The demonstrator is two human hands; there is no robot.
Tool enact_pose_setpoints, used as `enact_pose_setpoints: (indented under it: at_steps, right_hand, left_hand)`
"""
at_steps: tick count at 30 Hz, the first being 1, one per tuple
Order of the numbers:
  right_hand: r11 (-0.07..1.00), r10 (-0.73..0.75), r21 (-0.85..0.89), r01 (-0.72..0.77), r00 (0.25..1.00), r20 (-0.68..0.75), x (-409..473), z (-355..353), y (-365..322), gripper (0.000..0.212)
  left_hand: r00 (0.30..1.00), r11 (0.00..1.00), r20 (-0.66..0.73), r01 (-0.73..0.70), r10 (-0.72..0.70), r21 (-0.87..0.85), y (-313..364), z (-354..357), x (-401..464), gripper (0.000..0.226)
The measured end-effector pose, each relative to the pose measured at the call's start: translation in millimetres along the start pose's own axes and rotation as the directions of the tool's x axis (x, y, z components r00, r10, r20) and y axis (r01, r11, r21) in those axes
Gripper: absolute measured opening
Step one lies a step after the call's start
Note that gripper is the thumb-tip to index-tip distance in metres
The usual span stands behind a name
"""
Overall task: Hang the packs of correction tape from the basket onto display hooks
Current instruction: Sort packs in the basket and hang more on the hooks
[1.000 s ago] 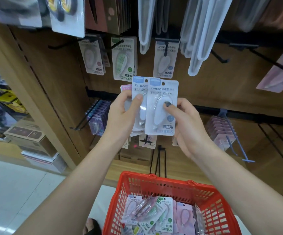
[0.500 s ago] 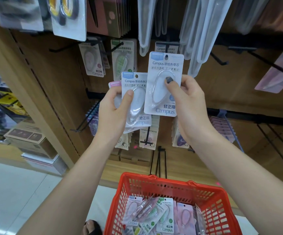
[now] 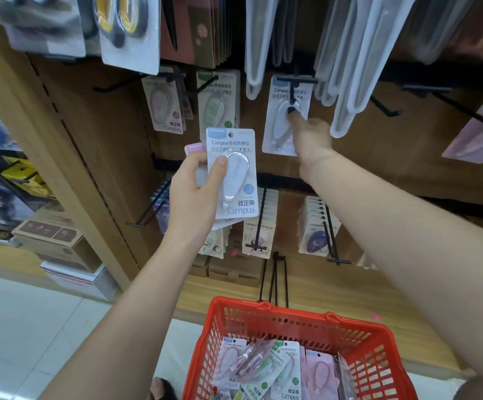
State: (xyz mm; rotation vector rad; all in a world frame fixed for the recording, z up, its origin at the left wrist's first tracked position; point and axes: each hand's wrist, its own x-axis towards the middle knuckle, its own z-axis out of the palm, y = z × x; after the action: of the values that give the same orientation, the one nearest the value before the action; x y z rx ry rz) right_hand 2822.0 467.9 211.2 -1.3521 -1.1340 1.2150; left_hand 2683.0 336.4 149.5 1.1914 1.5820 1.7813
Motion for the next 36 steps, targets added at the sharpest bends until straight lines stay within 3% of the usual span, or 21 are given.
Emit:
enact_pose_setpoints:
  at_steps: [9, 11, 14, 16, 18, 21, 25, 31, 33, 36]
  right_hand:
    - [0.986, 0.146, 0.09, -0.138, 0.985, -0.096, 7, 4, 23, 0.083]
    - [0.978, 0.167, 0.143, -0.155, 0.983, -0.075, -14, -4, 38, 0.071]
    - [0.976, 0.093, 0.181, -0.12, 0.985, 0.147, -56, -13, 55, 0.045]
    - [0.993, -0.006, 0.117, -0.023, 0.97, 0.243, -79, -15, 57, 0.033]
    - [0.996, -0.084, 0.022, 0.082, 0.942, 0.324, -93, -13, 55, 0.027]
    - [0.992, -0.123, 0.017, 0.127, 0.901, 0.417, -101, -10, 53, 0.027]
    - [0.99, -0.138, 0.05, 0.129, 0.893, 0.429, -104, -8, 50, 0.027]
    - [0.976, -0.09, 0.218, -0.005, 0.9, 0.426, -110, -9, 44, 0.027]
    - [0.971, -0.095, 0.24, -0.012, 0.898, 0.429, -112, -12, 42, 0.028]
    - [0.972, -0.174, 0.213, 0.098, 0.91, 0.376, -113, -18, 42, 0.025]
  left_hand:
    - [0.997, 0.999, 0.069, 0.035, -0.033, -0.033, 3, 0, 0, 0.018]
    - [0.999, 1.0, 0.048, 0.009, -0.008, -0.009, 3, -1, 2, 0.018]
    - [0.999, 0.999, 0.037, 0.019, -0.018, -0.035, 2, -5, 3, 0.016]
    - [1.0, 1.0, 0.023, 0.002, -0.001, -0.027, 2, -7, 2, 0.017]
    - [0.999, 0.999, 0.016, -0.03, 0.031, -0.014, 2, -8, 1, 0.018]
    - [0.997, 0.998, 0.043, -0.067, 0.068, -0.016, 3, -9, -3, 0.015]
    - [0.996, 0.993, 0.047, -0.074, 0.078, -0.091, 8, -17, -11, 0.023]
    - [1.0, 0.977, -0.026, -0.006, 0.0, -0.212, 12, -31, -22, 0.064]
    - [0.997, 0.971, -0.049, 0.049, -0.062, -0.236, 12, -37, -23, 0.065]
    - [0.983, 0.956, -0.131, 0.088, -0.128, -0.279, 16, -54, -14, 0.06]
